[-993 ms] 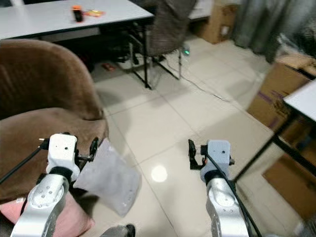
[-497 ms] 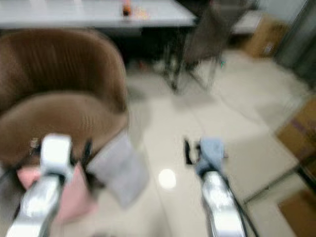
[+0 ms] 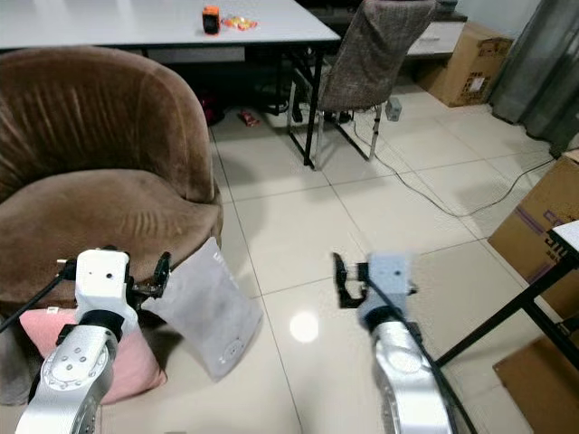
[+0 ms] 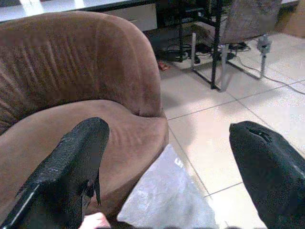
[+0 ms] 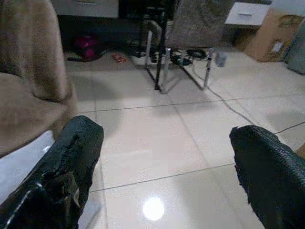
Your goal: Move the pillow to the sofa from floor
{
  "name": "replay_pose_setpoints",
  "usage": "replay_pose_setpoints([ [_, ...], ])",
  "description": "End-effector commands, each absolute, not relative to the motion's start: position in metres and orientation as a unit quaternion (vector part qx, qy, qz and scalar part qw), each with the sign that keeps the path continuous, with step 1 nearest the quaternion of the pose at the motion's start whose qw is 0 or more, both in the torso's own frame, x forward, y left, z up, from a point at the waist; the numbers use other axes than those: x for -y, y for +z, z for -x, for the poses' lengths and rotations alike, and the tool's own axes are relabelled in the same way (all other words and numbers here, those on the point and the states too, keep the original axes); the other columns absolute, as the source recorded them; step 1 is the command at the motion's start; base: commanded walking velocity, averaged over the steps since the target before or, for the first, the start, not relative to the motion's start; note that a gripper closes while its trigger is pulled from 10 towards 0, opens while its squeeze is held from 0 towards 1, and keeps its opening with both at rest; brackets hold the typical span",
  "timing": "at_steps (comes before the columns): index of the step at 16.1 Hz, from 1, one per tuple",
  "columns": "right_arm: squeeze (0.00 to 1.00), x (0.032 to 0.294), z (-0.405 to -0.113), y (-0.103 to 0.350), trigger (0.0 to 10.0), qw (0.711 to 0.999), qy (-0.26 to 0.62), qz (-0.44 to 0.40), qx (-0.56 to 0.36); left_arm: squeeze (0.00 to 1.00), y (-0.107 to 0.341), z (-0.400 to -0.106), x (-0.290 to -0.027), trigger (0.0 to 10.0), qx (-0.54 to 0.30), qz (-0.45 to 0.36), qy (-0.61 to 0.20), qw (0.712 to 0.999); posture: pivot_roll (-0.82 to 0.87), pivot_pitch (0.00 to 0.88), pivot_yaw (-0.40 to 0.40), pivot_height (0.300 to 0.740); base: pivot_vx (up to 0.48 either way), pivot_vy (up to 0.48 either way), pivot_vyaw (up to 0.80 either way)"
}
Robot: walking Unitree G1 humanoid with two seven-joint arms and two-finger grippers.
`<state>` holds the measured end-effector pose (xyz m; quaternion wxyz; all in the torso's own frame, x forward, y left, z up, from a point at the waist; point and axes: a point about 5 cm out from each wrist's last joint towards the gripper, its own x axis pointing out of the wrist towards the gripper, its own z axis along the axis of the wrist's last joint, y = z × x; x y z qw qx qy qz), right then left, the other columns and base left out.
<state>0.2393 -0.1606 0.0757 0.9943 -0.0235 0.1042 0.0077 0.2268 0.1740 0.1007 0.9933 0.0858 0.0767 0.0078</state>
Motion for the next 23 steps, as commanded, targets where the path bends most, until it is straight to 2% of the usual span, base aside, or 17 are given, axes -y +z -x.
replay_pose_setpoints([
  [1,0.00,0.166,-0.240,0.079,10.0,0.995,-0.005,0.032,-0.099,0.00,0.103,-0.229,-0.172,10.0,-0.070,-0.086,-0.003,0.994,0.00,0.000,-0.042,0.740,0.311,0.000,0.00],
  [3,0.00,0.163,-0.241,0.078,10.0,0.995,-0.002,0.009,-0.102,0.02,0.104,-0.230,-0.171,10.0,-0.068,-0.084,-0.011,0.994,0.00,0.000,-0.037,0.740,0.390,0.000,0.27],
  [7,0.00,0.166,-0.241,0.079,10.0,0.994,-0.010,0.017,-0.104,0.02,0.104,-0.231,-0.172,10.0,-0.070,-0.084,-0.010,0.994,0.00,0.000,-0.034,0.740,0.447,0.000,0.76],
  [12,0.00,0.170,-0.246,0.081,10.0,0.994,-0.036,0.006,-0.103,0.02,0.104,-0.232,-0.175,10.0,-0.070,-0.084,-0.002,0.994,0.01,0.000,-0.039,0.740,0.430,0.000,0.00],
  [18,0.00,0.166,-0.251,0.085,10.0,0.996,-0.016,-0.004,-0.091,0.01,0.103,-0.230,-0.175,10.0,-0.070,-0.082,0.001,0.994,0.01,0.000,-0.050,0.740,0.403,0.000,0.00],
  [20,0.00,0.163,-0.251,0.086,10.0,0.996,0.008,0.002,-0.088,0.00,0.104,-0.229,-0.176,10.0,-0.061,-0.072,0.008,0.996,0.01,0.000,-0.051,0.740,0.146,0.000,0.00],
  [23,0.00,0.159,-0.252,0.086,10.0,0.996,0.020,0.013,-0.087,0.00,0.105,-0.228,-0.176,10.0,-0.061,-0.090,0.004,0.994,0.02,0.000,-0.057,0.740,0.000,0.000,0.72],
])
